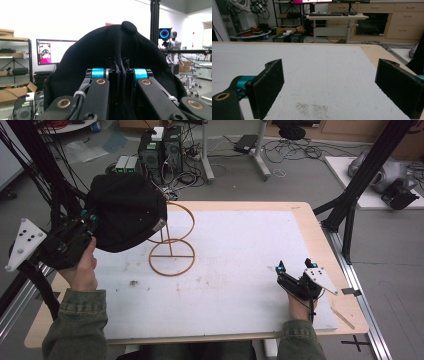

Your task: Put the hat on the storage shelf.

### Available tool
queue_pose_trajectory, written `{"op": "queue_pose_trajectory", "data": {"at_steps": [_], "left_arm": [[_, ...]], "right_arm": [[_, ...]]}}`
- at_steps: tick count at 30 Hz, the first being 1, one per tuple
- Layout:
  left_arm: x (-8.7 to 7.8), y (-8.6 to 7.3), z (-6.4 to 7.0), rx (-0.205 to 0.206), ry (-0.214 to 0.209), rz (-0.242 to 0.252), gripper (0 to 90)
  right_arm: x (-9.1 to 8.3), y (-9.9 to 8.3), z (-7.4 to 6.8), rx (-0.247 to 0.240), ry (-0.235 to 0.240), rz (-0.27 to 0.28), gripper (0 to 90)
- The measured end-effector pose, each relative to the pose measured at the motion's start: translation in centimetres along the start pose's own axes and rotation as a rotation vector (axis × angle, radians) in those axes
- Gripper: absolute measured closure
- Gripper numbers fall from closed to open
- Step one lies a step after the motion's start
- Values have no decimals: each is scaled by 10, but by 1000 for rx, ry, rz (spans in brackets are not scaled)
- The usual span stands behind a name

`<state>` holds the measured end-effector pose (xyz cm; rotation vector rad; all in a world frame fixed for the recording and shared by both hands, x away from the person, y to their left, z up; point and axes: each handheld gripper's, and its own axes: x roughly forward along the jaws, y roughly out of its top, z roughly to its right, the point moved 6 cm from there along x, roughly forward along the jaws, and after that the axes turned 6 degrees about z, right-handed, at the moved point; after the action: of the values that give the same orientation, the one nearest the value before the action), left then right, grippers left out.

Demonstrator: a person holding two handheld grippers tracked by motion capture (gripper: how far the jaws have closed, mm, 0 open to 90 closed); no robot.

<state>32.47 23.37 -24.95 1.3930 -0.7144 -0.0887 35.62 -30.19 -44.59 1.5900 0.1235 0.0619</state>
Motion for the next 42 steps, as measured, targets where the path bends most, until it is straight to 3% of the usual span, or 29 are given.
{"op": "queue_pose_trajectory", "data": {"at_steps": [25, 31, 42], "left_arm": [[75, -10, 9, -25, -31, -14, 875], [81, -17, 10, -19, -34, -47, 874], [80, -37, 8, -51, -37, -124, 875]], "right_arm": [[-3, 2, 5, -12, -11, 10, 76], [-3, 2, 5, -5, -11, 13, 76], [-2, 2, 4, -10, -8, 12, 76]]}}
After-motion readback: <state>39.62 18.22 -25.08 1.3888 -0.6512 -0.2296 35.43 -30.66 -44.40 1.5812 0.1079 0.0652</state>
